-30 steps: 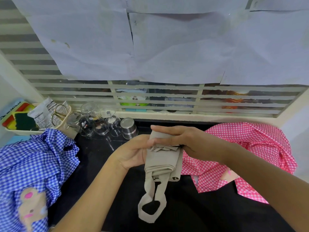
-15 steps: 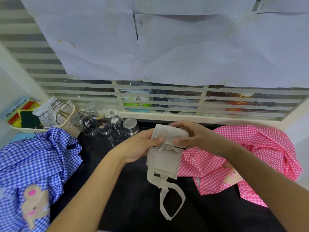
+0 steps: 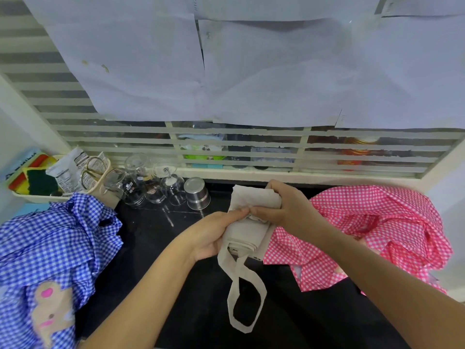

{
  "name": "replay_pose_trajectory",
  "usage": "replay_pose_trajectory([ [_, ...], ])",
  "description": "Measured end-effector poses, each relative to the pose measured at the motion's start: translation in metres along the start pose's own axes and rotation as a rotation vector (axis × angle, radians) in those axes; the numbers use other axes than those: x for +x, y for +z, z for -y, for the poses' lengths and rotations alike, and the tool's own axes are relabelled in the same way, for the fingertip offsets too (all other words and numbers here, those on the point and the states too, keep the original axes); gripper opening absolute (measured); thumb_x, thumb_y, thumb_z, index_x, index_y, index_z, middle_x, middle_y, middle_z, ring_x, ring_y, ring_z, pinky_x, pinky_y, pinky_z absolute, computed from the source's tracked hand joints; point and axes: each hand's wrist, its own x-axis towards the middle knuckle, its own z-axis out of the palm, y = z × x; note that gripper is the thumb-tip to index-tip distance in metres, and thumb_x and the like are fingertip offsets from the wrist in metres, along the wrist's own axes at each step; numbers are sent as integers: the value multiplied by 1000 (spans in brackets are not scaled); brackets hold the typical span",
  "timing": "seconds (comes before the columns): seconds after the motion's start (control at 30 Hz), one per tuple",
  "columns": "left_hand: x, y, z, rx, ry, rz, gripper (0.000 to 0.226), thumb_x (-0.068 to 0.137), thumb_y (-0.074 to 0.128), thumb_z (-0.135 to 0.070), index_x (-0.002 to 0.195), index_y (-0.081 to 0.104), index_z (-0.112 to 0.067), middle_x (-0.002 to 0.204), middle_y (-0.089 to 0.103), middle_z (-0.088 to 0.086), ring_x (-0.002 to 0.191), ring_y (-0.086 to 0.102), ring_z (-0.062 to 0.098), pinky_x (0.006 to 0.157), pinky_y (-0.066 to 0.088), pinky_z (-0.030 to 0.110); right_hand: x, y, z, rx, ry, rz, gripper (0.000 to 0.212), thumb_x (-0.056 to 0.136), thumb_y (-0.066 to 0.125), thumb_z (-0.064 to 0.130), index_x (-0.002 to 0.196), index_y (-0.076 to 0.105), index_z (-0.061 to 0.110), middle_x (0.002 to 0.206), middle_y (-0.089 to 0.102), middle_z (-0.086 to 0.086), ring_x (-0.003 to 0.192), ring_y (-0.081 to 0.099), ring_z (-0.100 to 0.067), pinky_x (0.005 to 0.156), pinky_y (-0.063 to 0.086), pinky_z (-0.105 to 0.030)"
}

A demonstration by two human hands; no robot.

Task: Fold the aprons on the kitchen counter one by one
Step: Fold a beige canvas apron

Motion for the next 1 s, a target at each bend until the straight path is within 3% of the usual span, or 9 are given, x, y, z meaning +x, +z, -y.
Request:
replay_pose_trajectory([
  [0.1,0,0,0,-87,-11,-29,25,90,54,-24,105,66,-8,93,71,13,82,68,23,77,55,38,-7,4,1,-276,-142,-64,24,84,71,28,91,48,22,95,63,12,80,60,-3,61,48,-15],
  [0.17,1,0,0,-107,-6,-46,23,95,49,-21,100,66,-6,87,72,13,77,69,23,76,54,39,-9,7,-1,-378,-292,-60,23,86,70,26,97,51,18,115,63,15,90,63,-4,66,53,-18],
  [0.27,0,-2,-2,-91,6,-34,22,87,55,-24,92,68,-7,82,72,12,72,69,22,71,56,37,-12,2,0,-201,-397,18,34,86,69,21,116,54,24,129,49,30,105,60,4,78,54,-15],
  [0.43,-2,-9,-3,-54,17,-20,25,93,51,-24,91,70,-9,85,72,13,76,69,25,74,54,42,-19,-1,-5,-81,-396,167,62,86,65,-1,138,47,27,141,47,17,127,46,3,96,47,-18],
  [0.57,-9,-16,-5,-183,66,142,26,80,63,-24,93,76,-5,97,69,17,87,68,29,80,55,42,-17,5,-12,-183,-598,110,63,81,64,-13,133,53,21,143,46,13,139,33,-7,108,38,-23],
  [0.7,-12,-25,-10,-264,133,306,59,74,77,-40,119,66,-3,117,64,20,103,64,31,93,48,42,-12,2,-13,-264,-720,47,57,83,53,-13,124,60,27,147,39,12,144,26,-17,113,32,-24],
  [0.83,-11,-20,-10,-108,180,213,71,61,88,-42,115,68,-2,118,62,24,103,64,32,86,56,40,-10,9,-18,-497,-913,69,40,86,47,2,113,70,19,146,42,-2,143,28,-24,109,38,-24],
  [0.93,-12,-20,-13,-84,267,161,72,58,90,-36,114,66,2,117,62,27,104,63,34,85,57,40,-12,16,-13,-281,-822,-6,39,81,46,-6,98,74,14,142,47,-3,139,36,-24,107,41,-31],
  [1.0,-17,-19,-19,-24,326,143,65,63,88,-26,117,63,2,119,62,26,107,62,35,91,54,43,-15,18,-4,-18,-701,-91,37,84,43,-3,104,71,12,140,49,-5,134,42,-23,103,42,-34],
])
